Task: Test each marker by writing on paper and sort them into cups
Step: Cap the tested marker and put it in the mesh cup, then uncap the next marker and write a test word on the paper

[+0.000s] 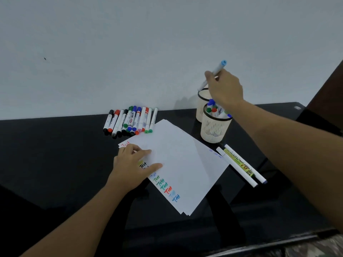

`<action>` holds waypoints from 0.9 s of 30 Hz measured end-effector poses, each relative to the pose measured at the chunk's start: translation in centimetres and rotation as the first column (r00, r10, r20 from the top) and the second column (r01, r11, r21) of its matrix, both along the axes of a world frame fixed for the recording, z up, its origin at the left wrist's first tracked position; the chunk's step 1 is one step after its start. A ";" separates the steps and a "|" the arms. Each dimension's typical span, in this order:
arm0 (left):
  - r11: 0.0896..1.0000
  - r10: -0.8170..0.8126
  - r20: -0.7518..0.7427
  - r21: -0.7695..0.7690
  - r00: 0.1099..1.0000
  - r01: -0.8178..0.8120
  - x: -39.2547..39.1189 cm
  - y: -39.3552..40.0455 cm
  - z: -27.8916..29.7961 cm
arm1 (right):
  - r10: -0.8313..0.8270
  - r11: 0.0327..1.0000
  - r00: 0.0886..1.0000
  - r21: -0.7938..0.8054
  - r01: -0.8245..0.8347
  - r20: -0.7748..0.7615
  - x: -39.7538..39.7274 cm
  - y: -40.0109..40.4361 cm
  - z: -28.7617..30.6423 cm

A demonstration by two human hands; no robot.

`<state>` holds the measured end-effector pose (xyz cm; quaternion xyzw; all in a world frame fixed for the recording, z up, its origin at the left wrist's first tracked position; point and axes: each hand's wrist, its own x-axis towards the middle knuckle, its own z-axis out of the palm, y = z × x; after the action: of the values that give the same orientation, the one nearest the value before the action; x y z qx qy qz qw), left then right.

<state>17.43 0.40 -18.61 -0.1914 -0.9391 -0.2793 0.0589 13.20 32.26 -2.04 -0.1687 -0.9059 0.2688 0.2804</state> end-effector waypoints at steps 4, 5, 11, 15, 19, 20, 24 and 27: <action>0.999 0.008 0.006 0.032 1.000 -0.009 0.0 0.1 0.0 | -0.116 0.985 0.987 0.142 0.100 0.113 -2.3 1.5 -0.1; 0.999 0.010 0.007 0.035 1.000 -0.011 0.0 0.1 0.0 | -0.121 0.982 0.985 0.162 0.101 0.119 -2.5 1.6 -0.4; 0.998 0.015 0.003 0.061 1.000 -0.015 0.0 0.1 -0.1 | -0.127 0.976 0.960 0.205 0.076 0.248 -3.3 2.3 -0.8; 0.998 0.017 0.002 0.065 1.000 -0.017 0.0 0.2 -0.1 | -0.093 0.985 0.952 0.165 0.046 0.292 -3.2 2.3 -0.1; 0.997 0.013 0.002 0.069 1.000 -0.013 -0.1 0.1 -0.1 | -0.096 0.949 0.987 0.310 0.053 0.126 -2.1 1.0 1.0; 0.997 0.013 0.010 0.072 1.000 -0.013 -0.1 0.0 -0.1 | -0.079 0.931 0.995 0.362 0.052 0.058 -1.7 0.3 1.2; 0.997 0.013 0.004 0.081 1.000 -0.014 0.0 0.0 -0.1 | 0.118 0.852 0.988 0.522 -0.048 -0.101 0.2 -4.7 0.8; 0.992 0.024 -0.001 0.125 1.000 -0.024 0.1 -0.1 -0.2 | 0.315 0.856 0.948 0.420 -0.301 0.037 1.2 -8.8 -1.7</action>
<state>17.52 0.33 -18.81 -0.1762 -0.9219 -0.3368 0.0751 14.41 23.45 -3.76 0.0469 -0.9529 0.1116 0.2781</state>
